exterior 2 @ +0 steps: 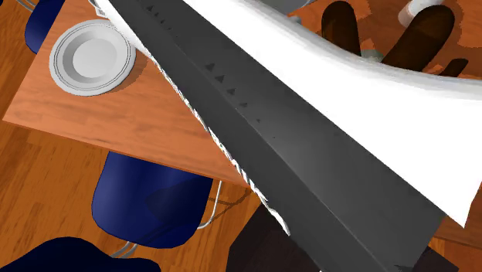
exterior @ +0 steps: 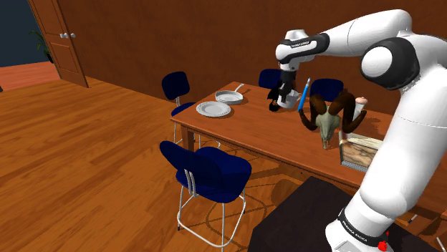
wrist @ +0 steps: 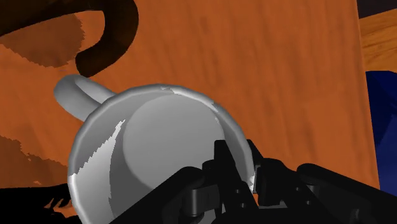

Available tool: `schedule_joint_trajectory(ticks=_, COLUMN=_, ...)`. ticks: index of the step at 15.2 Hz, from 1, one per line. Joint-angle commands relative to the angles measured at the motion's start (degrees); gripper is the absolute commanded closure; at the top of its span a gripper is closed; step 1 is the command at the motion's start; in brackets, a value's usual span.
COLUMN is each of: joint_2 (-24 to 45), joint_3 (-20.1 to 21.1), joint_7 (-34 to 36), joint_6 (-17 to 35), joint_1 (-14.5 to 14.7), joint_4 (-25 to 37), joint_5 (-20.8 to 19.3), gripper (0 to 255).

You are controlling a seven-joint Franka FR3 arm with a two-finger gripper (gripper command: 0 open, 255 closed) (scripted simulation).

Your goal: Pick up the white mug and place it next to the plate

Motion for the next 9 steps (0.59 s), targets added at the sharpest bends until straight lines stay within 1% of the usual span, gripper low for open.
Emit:
schedule_joint_trajectory(ticks=1, joint_2=0.76, joint_3=1.2, joint_7=2.77, joint_6=-0.24, joint_1=1.53, joint_4=0.81, joint_5=0.16, gripper=255)
schedule_joint_trajectory(ticks=5, joint_2=3.48, joint_3=3.18, joint_7=7.12, joint_6=-1.64, joint_1=4.02, joint_4=4.57, joint_5=0.84, gripper=255)
schedule_joint_trajectory(ticks=9, joint_2=7.06, joint_3=4.99, joint_7=11.21, joint_6=-3.46, joint_1=6.34, joint_4=9.64, joint_5=1.61, gripper=255)
